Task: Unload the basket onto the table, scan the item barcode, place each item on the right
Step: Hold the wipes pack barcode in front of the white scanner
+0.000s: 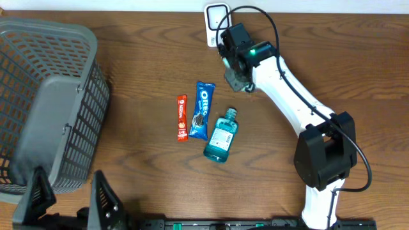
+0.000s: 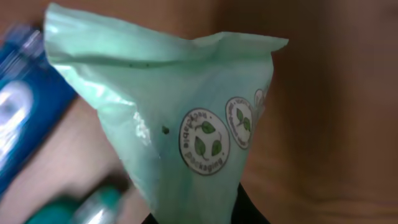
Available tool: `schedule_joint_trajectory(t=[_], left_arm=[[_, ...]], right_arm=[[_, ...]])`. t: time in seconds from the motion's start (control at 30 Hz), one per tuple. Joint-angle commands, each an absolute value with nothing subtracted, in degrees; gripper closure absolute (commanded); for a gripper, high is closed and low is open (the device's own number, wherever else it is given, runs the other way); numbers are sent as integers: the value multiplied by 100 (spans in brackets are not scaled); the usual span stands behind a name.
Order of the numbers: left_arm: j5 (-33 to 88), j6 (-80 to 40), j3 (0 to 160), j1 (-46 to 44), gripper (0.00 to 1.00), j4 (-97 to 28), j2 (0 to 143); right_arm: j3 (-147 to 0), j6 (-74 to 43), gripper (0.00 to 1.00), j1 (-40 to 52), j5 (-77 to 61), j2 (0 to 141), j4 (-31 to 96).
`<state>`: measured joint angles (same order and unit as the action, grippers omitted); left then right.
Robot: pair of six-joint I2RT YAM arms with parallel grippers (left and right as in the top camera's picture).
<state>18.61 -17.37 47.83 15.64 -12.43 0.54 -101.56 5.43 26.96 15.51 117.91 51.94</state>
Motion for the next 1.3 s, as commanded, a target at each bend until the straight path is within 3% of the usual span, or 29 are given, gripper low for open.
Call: schedule_joint_trajectory(t=[0.0, 0.37, 0.63, 0.77, 1.27], left_arm=[[2165, -1791, 4550, 1544, 2, -1243, 137], [2515, -1785, 3544, 1544, 2, -1096, 137], [2893, -1699, 2609, 1544, 2, -158, 137], [2486, -1621, 1994, 1544, 2, 316, 137], [2180, -1684, 891, 1544, 2, 1063, 137]], right_arm=[[-10235, 515, 99, 2775, 2880, 11703, 4705], [-10235, 2792, 99, 2818, 4313, 12374, 1675], [-10239, 5063, 99, 2974, 4945, 13336, -399], [-10241, 5867, 99, 3044, 5006, 13692, -1245], [-10943, 6136, 99, 2724, 4501, 14376, -1699]])
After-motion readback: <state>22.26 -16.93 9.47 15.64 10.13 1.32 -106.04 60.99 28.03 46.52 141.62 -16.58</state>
